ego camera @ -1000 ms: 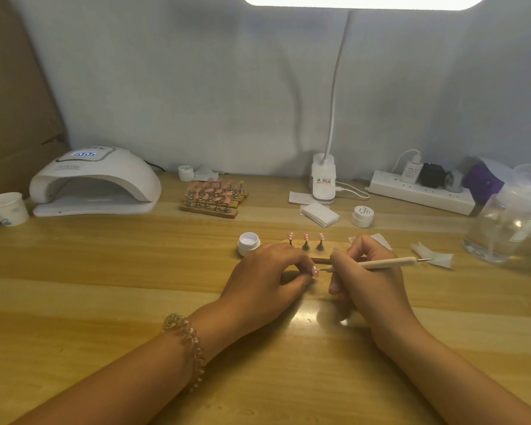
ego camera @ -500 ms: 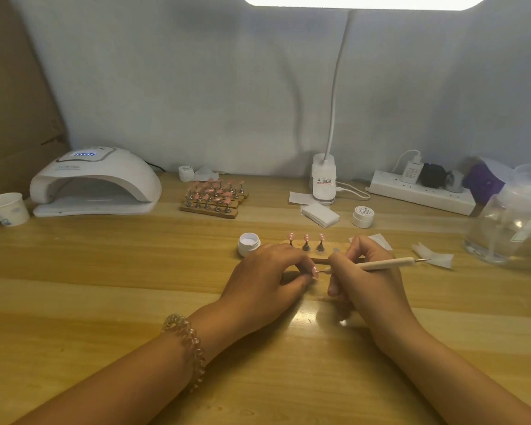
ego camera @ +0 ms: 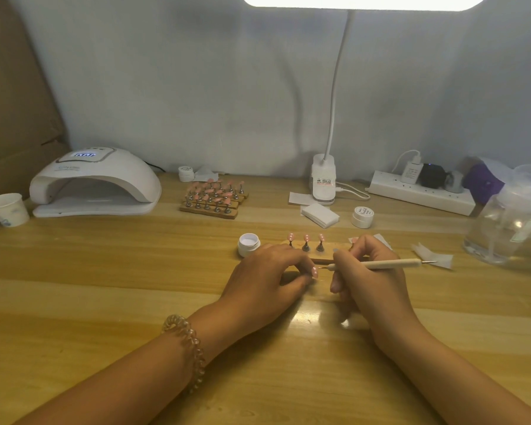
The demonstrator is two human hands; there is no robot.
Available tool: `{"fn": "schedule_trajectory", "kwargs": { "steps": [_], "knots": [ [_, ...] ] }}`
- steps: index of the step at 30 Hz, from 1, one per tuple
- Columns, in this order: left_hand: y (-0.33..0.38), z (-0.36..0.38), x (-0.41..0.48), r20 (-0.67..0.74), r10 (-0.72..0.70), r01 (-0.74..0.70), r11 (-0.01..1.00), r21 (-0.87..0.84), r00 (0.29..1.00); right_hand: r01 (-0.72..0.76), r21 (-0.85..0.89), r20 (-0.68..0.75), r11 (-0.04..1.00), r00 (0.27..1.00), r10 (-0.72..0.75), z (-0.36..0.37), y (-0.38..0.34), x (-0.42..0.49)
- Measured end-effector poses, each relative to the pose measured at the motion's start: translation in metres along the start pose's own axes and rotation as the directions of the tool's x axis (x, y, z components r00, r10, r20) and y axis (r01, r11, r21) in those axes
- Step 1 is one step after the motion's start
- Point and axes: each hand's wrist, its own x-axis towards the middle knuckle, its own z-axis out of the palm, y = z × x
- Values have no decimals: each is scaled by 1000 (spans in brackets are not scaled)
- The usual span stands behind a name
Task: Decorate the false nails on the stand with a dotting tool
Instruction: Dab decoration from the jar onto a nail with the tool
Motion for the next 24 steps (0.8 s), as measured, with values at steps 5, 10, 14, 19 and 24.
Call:
{"fn": "schedule_trajectory", "kwargs": {
  "steps": [5,10,14,19,24],
  "knots": [
    [0,-1,-1,1,-7,7,1000,-6,1000,-7,47,-3,999,1000,8,-2,-3,0],
    [2,0,0,-10,-33,33,999,2,999,-5,63,-3,998,1000,5,-2,-2,0],
    [2,0,0,-45,-69,70,997,28,997,-4,65,-6,998,1000,4,-2,-1,1],
    [2,-1,2,-63,-125,128,991,44,990,19,42,-19,999,1000,-18,-2,1,0],
    [3,-2,1,-73,-154,158,986,56,985,37,18,-7,999,999,-37,-2,1,-1]
  ]
}}
